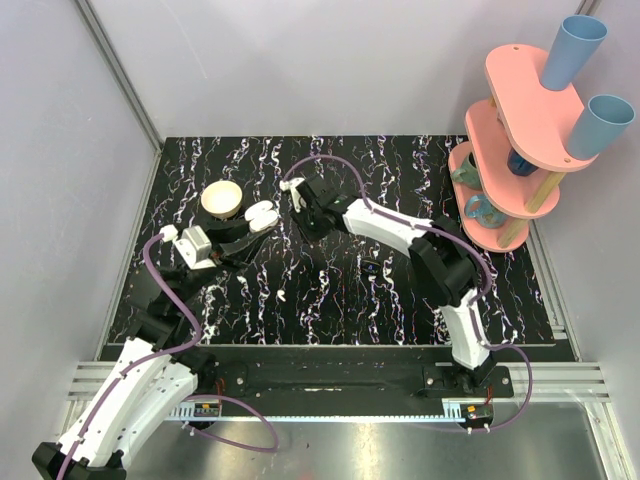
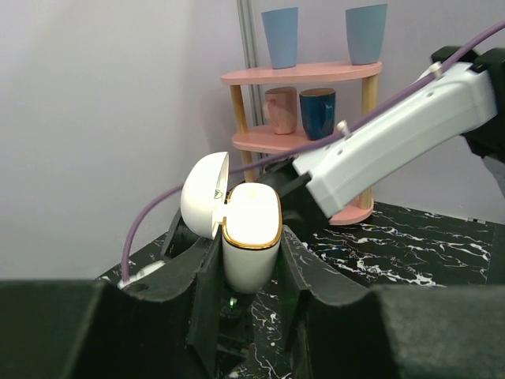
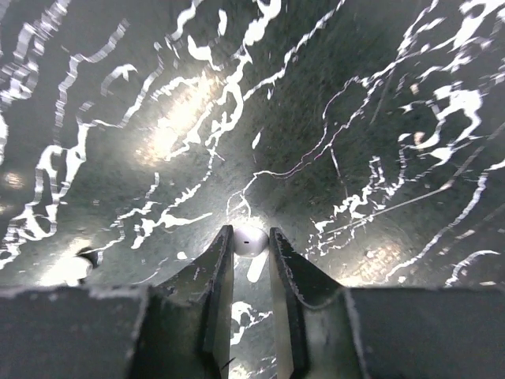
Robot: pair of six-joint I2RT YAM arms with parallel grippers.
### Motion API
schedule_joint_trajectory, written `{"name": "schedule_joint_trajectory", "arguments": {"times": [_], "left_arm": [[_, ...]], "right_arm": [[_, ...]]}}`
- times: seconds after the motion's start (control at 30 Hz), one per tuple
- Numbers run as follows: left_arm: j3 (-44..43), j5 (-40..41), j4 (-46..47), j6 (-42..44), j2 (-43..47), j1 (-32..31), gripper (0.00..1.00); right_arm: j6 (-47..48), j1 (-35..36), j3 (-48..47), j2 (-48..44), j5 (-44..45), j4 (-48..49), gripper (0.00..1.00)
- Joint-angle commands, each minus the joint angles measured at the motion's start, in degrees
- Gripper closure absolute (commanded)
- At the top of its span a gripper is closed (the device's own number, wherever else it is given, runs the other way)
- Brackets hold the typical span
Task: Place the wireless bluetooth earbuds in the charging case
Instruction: Pick up the right earbud from the center of the board, then insert the right earbud into the right side groove of the charging case.
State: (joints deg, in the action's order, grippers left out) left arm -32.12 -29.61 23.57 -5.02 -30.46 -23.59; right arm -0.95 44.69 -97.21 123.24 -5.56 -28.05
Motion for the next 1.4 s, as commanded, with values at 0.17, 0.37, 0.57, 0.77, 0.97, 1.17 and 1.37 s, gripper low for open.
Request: {"name": "schedule_joint_trajectory", "arguments": {"times": [0.17, 0.37, 0.57, 0.77, 0.97, 1.17, 1.37], "left_arm": [[-0.22, 3.67, 4.29, -1.66, 0.93, 0.3, 1.0], [-0.05, 6.13, 5.78, -2.37, 0.58, 0.3, 1.0], [0.13, 8.33, 7.62, -3.95, -1.36, 0.3, 1.0], [-1.01, 8.86, 9.03, -6.58, -5.05, 0.3, 1.0], [-2.42, 9.04, 9.56, -9.31, -8.39, 0.22, 1.0], [-3.92, 8.69, 8.77, -9.57, -10.06, 0.04, 1.0], [-3.83, 9.13, 9.3, -9.75, -10.41, -0.49, 1.0]], "right_arm": [[-5.29, 0.58, 3.51, -16.88, 11.35, 8.09, 0.75], [-5.64, 0.58, 8.17, -27.87, 16.72, 14.33, 0.75], [-3.97, 0.58, 7.56, -34.38, 20.06, 19.86, 0.75], [-4.41, 0.67, 11.76, -41.58, 17.43, 31.29, 0.76], [-1.16, 1.72, 15.47, -46.42, 10.32, 37.45, 0.76], [2.53, 4.27, 16.79, -47.83, 5.92, 39.65, 0.76], [7.1, 8.75, 18.55, -47.48, 6.44, 41.94, 0.75]]}}
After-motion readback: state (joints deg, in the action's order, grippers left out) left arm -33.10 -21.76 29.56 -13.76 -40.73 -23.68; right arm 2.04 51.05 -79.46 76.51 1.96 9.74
